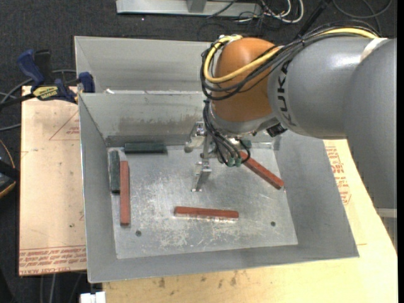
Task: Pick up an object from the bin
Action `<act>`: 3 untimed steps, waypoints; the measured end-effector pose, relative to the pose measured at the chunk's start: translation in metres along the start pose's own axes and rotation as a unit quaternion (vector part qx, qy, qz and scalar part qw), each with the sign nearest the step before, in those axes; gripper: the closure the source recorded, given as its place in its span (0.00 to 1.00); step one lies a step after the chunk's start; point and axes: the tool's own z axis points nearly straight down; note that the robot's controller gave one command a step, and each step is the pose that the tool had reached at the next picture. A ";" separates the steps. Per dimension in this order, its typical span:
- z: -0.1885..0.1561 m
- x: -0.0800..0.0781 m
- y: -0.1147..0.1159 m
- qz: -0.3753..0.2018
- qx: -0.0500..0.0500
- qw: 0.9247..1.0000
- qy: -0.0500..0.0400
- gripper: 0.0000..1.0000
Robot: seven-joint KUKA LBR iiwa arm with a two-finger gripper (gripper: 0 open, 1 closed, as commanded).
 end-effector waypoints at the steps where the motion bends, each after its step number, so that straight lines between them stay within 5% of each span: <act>1: 0.000 0.000 0.000 -0.001 0.000 1.000 0.000 0.00; 2: 0.003 0.030 0.021 -0.075 0.001 0.997 0.003 0.00; 3: 0.080 0.052 -0.007 -0.092 -0.002 0.996 -0.004 1.00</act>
Offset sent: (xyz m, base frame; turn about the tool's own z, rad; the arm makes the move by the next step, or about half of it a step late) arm -0.0430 0.0355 0.0092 -0.1892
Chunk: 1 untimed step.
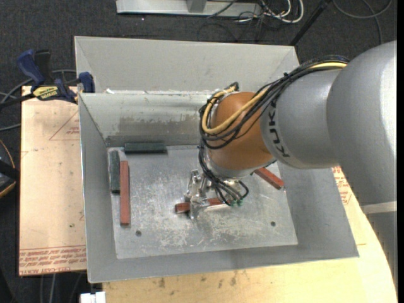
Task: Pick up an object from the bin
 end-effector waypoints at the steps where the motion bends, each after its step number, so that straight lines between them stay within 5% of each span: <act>1: 0.000 0.000 0.000 0.000 0.000 1.000 0.000 1.00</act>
Offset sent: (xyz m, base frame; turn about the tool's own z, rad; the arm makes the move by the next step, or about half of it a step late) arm 0.0070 0.0033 0.0027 -0.2879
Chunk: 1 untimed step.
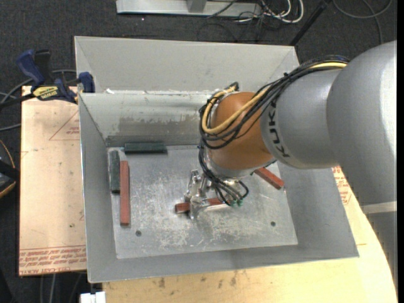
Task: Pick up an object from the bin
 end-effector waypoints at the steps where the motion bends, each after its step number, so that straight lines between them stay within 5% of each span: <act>1: -0.003 -0.005 0.002 -0.080 0.001 0.997 0.001 1.00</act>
Offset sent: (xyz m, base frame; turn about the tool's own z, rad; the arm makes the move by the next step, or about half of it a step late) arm 0.0073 0.0155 0.1486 -0.1758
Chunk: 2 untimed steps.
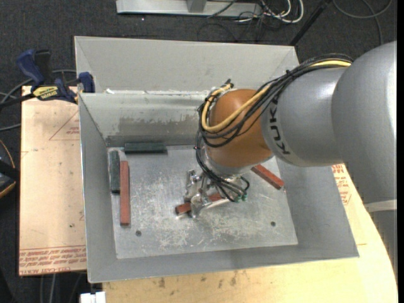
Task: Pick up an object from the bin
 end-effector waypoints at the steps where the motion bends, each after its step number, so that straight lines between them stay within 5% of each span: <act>1: -0.002 -0.001 0.001 -0.029 0.000 1.000 0.000 1.00; 2: -0.035 0.028 0.001 -0.067 0.001 0.998 -0.002 1.00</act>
Offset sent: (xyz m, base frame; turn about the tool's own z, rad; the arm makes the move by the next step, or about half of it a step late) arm -0.0527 -0.0174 0.0021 -0.1623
